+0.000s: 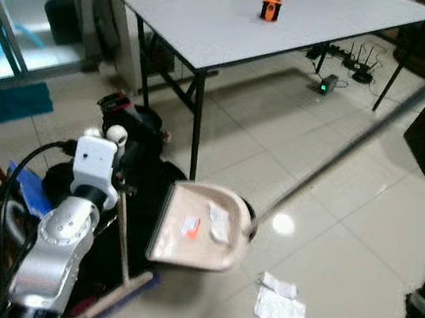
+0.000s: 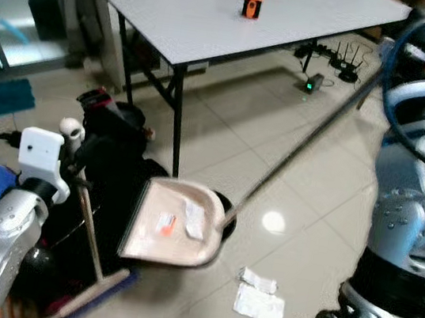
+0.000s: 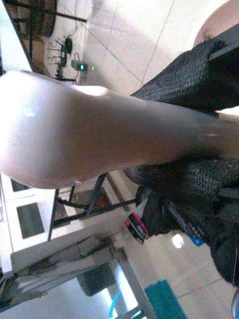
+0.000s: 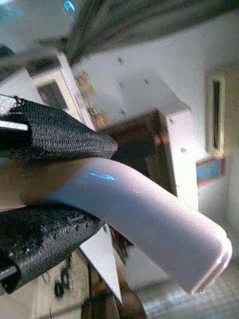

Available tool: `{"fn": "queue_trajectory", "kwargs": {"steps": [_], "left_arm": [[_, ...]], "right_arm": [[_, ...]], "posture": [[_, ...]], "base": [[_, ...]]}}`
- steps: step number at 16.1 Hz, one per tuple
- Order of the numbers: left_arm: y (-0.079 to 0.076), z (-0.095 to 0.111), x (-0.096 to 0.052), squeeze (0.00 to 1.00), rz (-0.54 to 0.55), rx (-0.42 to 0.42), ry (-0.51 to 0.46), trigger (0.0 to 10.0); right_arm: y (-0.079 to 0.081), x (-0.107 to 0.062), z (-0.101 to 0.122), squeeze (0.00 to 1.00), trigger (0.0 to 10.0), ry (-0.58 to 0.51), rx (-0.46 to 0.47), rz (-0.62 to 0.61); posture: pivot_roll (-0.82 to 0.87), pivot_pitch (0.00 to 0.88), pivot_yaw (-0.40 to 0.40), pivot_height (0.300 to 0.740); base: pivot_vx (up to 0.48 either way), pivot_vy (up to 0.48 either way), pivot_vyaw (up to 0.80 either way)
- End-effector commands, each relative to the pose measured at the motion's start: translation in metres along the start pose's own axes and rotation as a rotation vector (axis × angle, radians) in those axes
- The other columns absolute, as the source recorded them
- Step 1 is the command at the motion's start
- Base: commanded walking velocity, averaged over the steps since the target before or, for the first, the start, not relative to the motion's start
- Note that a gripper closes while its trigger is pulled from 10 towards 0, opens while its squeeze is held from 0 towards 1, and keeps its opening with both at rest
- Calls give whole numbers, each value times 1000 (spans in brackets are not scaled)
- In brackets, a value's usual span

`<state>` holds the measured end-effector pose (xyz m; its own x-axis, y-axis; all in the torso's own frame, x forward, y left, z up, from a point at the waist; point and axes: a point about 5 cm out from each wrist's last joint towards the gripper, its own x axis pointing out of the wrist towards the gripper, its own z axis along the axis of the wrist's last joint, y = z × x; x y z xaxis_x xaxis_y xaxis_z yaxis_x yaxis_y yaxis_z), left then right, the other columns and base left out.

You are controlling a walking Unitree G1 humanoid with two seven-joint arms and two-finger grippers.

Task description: Sweep floor

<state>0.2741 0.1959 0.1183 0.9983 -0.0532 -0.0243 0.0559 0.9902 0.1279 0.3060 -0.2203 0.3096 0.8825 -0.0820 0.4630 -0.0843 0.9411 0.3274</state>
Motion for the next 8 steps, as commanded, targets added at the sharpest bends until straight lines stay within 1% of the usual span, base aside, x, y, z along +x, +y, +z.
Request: {"fn": "queue_trajectory", "kwargs": {"steps": [1,2,4,8], "left_arm": [[0,7,2,0,-2,21,-32,10000],[0,7,2,0,-2,21,-32,10000],[-1,7,2,0,-3,19,-33,10000],[-1,7,2,0,-3,15,-30,10000]], "right_arm": [[-1,1,12,0,10000,-50,15,-5],[-1,1,12,0,10000,-50,14,-4],[-1,1,12,0,10000,-51,10,-4],[0,2,13,0,10000,-61,-4,4]], "posture": [[32,0,43,740],[32,0,43,740],[33,0,42,740],[33,0,44,740]], "base": [[352,0,0],[352,0,0],[352,0,-525],[352,0,0]]}}
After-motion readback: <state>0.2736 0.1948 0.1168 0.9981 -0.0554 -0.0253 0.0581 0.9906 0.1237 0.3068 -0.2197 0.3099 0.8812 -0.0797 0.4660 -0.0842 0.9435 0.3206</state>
